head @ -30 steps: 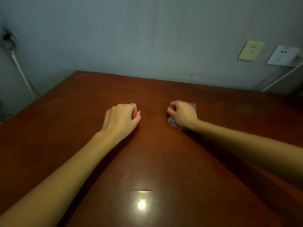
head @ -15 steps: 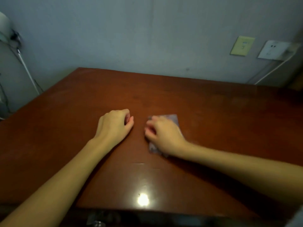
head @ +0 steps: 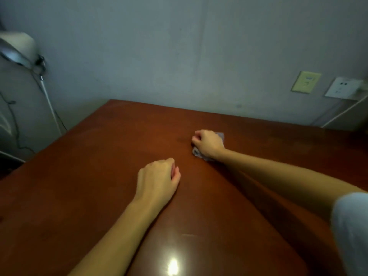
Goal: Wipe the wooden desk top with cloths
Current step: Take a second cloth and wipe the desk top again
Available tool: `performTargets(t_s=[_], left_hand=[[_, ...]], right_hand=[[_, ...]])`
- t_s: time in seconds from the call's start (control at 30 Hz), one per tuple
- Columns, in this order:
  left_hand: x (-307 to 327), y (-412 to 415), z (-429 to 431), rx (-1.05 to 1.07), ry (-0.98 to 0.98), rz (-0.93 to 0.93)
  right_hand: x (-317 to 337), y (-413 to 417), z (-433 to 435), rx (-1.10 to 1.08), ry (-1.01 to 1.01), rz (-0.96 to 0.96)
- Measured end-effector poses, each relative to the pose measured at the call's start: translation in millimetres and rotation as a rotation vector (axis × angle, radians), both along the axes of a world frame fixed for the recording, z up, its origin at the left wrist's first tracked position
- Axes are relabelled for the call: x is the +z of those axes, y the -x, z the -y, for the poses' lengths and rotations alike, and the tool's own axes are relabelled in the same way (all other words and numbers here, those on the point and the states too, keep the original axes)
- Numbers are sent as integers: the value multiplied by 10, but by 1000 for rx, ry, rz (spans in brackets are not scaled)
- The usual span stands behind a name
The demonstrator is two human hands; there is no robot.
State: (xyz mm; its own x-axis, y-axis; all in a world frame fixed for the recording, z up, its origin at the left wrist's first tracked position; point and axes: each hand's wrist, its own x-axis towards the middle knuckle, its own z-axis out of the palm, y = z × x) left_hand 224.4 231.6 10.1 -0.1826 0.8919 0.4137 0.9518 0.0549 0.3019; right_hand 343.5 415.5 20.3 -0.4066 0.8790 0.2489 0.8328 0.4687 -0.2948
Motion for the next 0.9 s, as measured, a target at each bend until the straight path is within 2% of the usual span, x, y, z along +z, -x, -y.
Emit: performTargets(t_s=[0.13, 0.27, 0.33, 0.47, 0.57, 0.63, 0.7, 0.9], left_hand=[[20, 7, -47, 51, -12, 13], [106, 154, -28, 183, -66, 63], [133, 277, -14, 272, -109, 116], [100, 375, -7, 358, -74, 193], [54, 385, 0, 369, -45, 201], [28, 377, 3, 350, -19, 166], [19, 371, 2, 330, 2, 131], [-1, 384, -23, 316, -9, 95]], right_hand=[[42, 481, -551, -64, 1, 36], [13, 721, -437, 29, -28, 74], [-24, 680, -118, 227, -69, 90], [-63, 391, 818, 807, -96, 43], [-25, 10, 1235, 1037, -25, 52], [5, -186, 1168, 1037, 21, 56], [12, -250, 849, 938, 16, 93], [-3, 104, -345, 392, 14, 19]])
